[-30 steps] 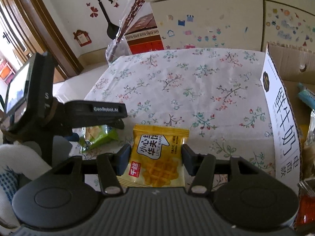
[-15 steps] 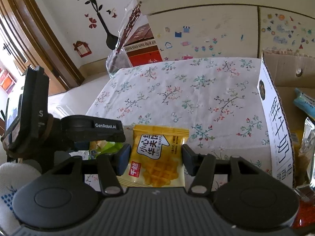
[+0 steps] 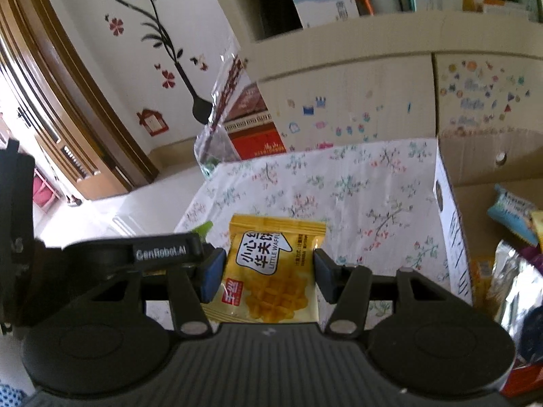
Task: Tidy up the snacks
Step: 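Carry both packets over the cardboard box and open both tools to drop them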
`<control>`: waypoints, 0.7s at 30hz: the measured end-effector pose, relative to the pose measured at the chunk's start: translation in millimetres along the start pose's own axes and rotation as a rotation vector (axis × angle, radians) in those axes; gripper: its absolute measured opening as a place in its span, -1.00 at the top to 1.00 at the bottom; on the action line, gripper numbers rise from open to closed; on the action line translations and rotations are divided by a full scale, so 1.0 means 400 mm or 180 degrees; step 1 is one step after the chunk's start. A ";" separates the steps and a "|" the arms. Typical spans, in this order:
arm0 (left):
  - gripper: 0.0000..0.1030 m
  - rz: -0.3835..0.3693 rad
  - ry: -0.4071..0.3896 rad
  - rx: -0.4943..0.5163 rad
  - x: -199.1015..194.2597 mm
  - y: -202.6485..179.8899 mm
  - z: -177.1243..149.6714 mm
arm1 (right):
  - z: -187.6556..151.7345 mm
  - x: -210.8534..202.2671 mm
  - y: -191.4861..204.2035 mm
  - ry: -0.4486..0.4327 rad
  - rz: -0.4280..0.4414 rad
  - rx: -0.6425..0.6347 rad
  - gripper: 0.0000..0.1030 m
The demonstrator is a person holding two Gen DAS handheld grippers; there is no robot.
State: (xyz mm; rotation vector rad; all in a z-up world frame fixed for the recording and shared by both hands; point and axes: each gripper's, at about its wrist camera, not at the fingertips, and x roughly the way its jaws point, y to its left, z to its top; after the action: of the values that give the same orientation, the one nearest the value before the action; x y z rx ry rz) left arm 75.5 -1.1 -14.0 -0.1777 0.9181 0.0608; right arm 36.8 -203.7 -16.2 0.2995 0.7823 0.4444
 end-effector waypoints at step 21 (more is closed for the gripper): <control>-0.35 -0.0027 -0.0300 0.0321 -0.118 -0.097 -0.017 | 0.037 -0.149 -0.050 -0.0335 -0.0069 -0.0111 -0.09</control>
State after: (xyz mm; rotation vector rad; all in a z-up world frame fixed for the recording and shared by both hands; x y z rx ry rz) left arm 46.4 -39.5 24.5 -0.0845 0.8243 0.0148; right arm 15.9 -251.4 21.7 0.2795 0.6737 0.4181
